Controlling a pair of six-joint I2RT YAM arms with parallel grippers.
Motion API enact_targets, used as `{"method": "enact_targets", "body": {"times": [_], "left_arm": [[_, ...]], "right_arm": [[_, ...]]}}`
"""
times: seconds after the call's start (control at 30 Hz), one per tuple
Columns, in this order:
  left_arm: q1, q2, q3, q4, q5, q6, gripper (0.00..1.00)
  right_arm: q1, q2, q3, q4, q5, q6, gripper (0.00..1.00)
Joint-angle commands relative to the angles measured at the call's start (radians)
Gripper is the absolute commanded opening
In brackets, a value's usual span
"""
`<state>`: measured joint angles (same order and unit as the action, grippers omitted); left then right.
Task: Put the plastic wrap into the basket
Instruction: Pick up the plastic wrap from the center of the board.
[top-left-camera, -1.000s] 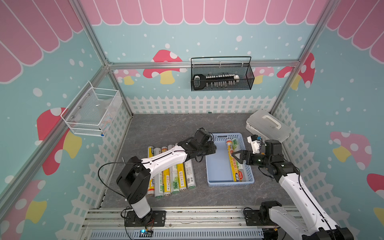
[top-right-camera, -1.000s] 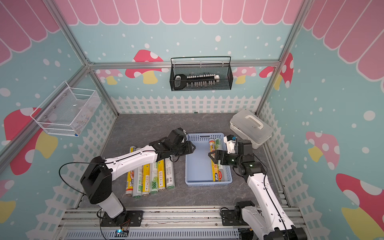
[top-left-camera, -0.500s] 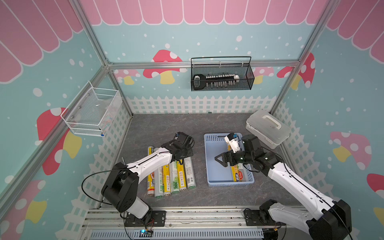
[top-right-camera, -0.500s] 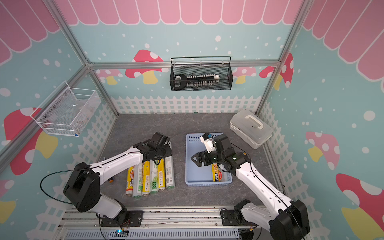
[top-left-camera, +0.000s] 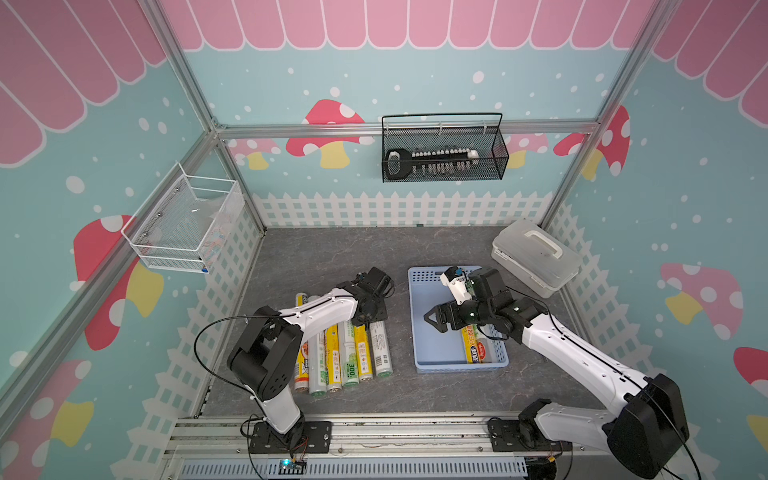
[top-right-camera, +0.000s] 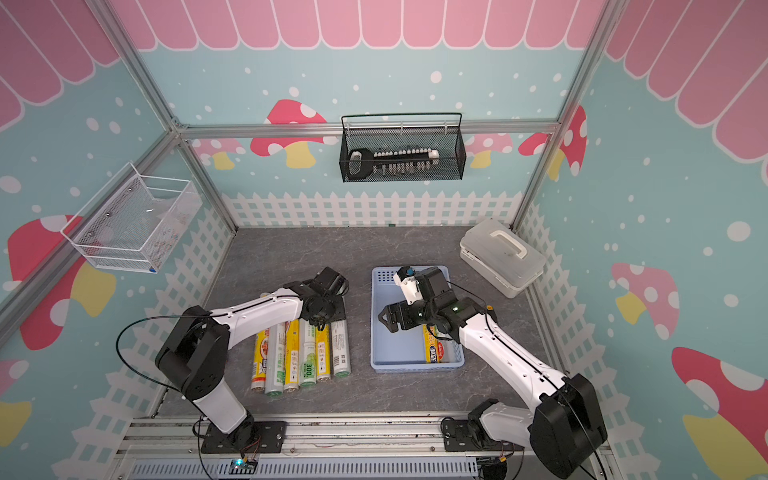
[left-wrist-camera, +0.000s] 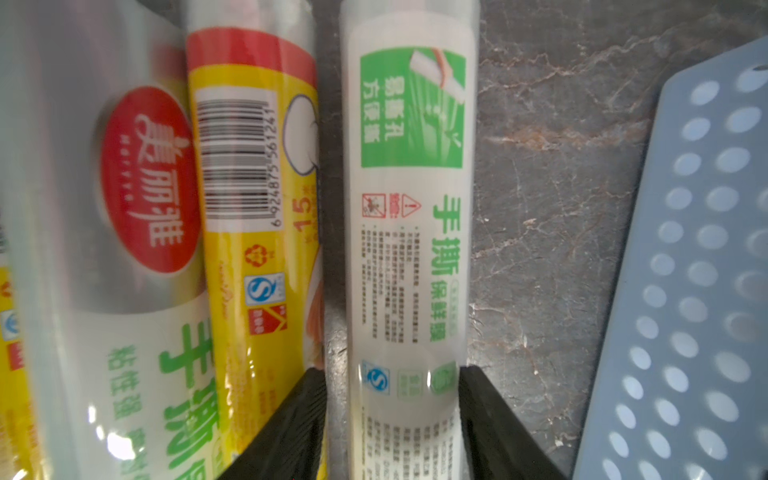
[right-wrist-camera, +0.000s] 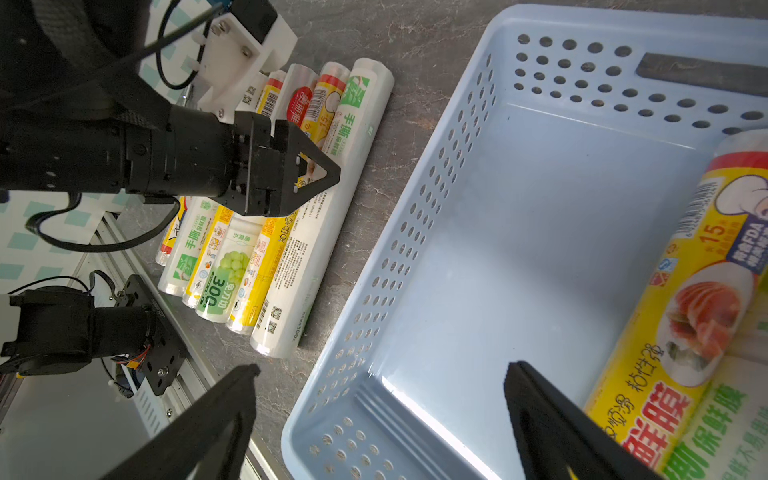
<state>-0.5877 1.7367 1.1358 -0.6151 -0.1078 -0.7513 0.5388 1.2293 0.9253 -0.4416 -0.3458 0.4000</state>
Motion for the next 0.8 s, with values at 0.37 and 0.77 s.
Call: {"method": "enact_targets", "body": {"times": [0.37,0.77], "left_arm": [[-0.042,0.167,0.102,-0.054,0.02,-0.009,0.56],[-0.074,0.218,0.139,-0.109,-0.01,-0.016,0.46]], "right_arm": [[0.008,-0.004,-0.021,-0.011,0.095,-0.022,0.99],[0.009,-0.03,-0.043,-0.038,0.198,-0.02,0.99]]}}
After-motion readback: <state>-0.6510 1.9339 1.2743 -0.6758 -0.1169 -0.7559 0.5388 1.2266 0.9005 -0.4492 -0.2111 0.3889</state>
